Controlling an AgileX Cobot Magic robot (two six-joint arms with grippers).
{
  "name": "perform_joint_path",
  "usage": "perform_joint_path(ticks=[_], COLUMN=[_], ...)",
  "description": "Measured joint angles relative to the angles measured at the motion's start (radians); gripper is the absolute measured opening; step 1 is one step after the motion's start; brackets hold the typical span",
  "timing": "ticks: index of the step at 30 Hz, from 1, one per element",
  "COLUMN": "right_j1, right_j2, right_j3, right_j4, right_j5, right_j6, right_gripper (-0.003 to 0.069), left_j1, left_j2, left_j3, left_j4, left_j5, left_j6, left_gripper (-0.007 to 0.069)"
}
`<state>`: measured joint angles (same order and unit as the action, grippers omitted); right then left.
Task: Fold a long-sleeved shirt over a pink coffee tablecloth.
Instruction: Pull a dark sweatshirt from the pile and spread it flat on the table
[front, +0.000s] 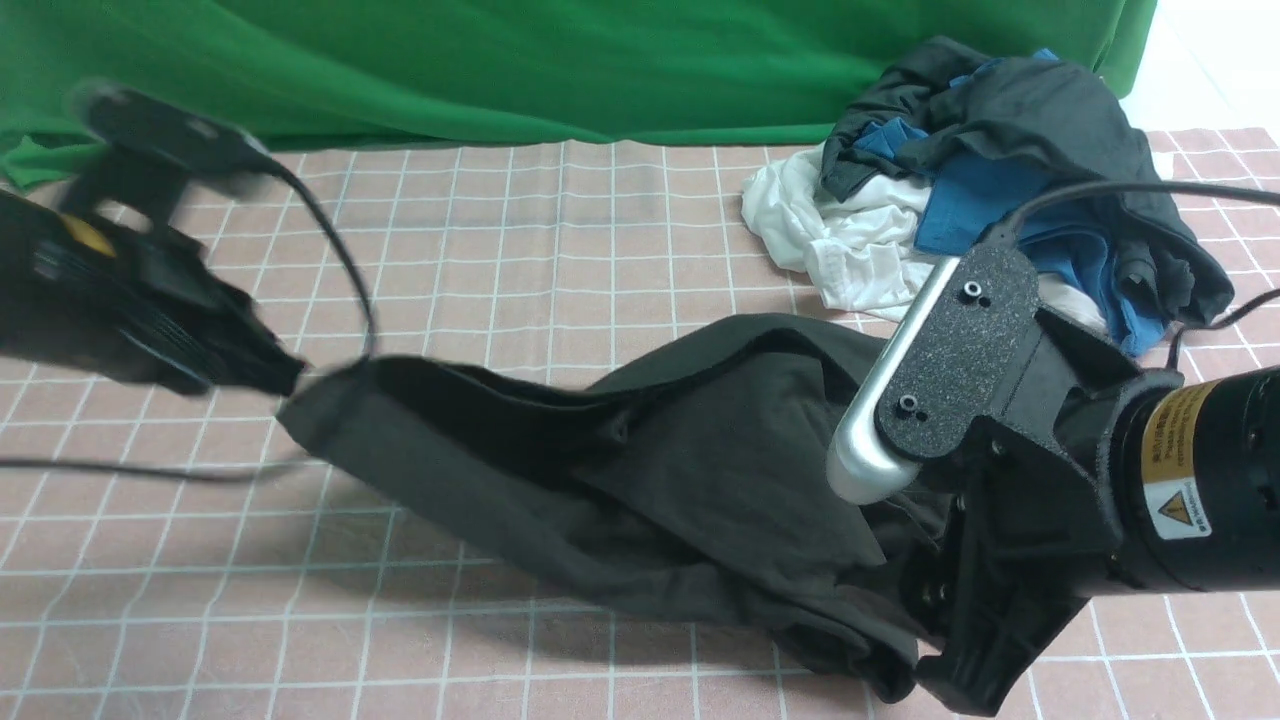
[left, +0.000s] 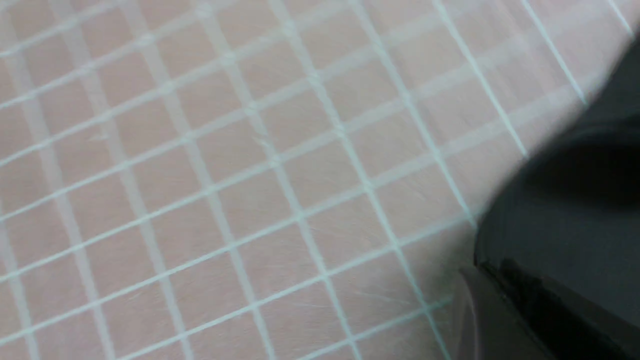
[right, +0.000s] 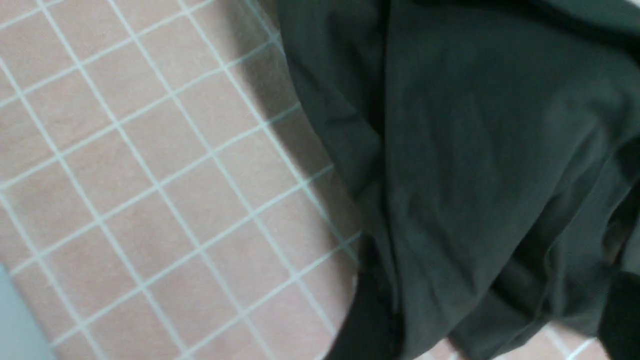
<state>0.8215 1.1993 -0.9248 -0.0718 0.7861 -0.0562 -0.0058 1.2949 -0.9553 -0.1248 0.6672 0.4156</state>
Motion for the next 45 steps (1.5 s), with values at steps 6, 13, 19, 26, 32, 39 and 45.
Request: perform_joint_path(ticks=[6, 13, 19, 26, 32, 39, 45], right_j1=[0.009, -0.009, -0.091, -0.124, -0.125, -0.125, -0.126], right_j2=[0.112, 0.291, 0.353, 0.388, 0.388, 0.388, 0.388], right_j3=[0.053, 0.079, 0.079, 0.079, 0.079, 0.079, 0.079], right_j4=[0.020, -0.175, -0.230, -0.231, -0.230, -0.230, -0.208], right_j5=[-0.031, -0.099, -0.158, -0.209, -0.212, -0.215, -0.216], right_j6=[0.089, 0.197, 0.273, 0.275, 0.275, 0.275, 0.273], right_gripper=[0.0640, 0.0616, 0.0491, 0.0123, 0.0032, 0.0032, 0.0032], left_j1=[0.100, 0.076, -0.015, -0.175, -0.249, -0.283, -0.292], left_j2=[-0.004, 0.023, 0.063, 0.189, 0.306, 0.400, 0.420], left_j3=[-0.009, -0.003, 0.088, 0.182, 0.183, 0.183, 0.183], left_j4=[-0.094, -0.181, -0.238, -0.346, -0.357, -0.352, -0.311], left_j5=[0.007, 0.048, 0.020, -0.100, -0.209, -0.462, -0.533], left_j6=[0.038, 0.142, 0.231, 0.490, 0.533, 0.542, 0.553], left_gripper=[0.0048, 0.0048, 0.0048, 0.0143, 0.0358, 0.0565, 0.0502])
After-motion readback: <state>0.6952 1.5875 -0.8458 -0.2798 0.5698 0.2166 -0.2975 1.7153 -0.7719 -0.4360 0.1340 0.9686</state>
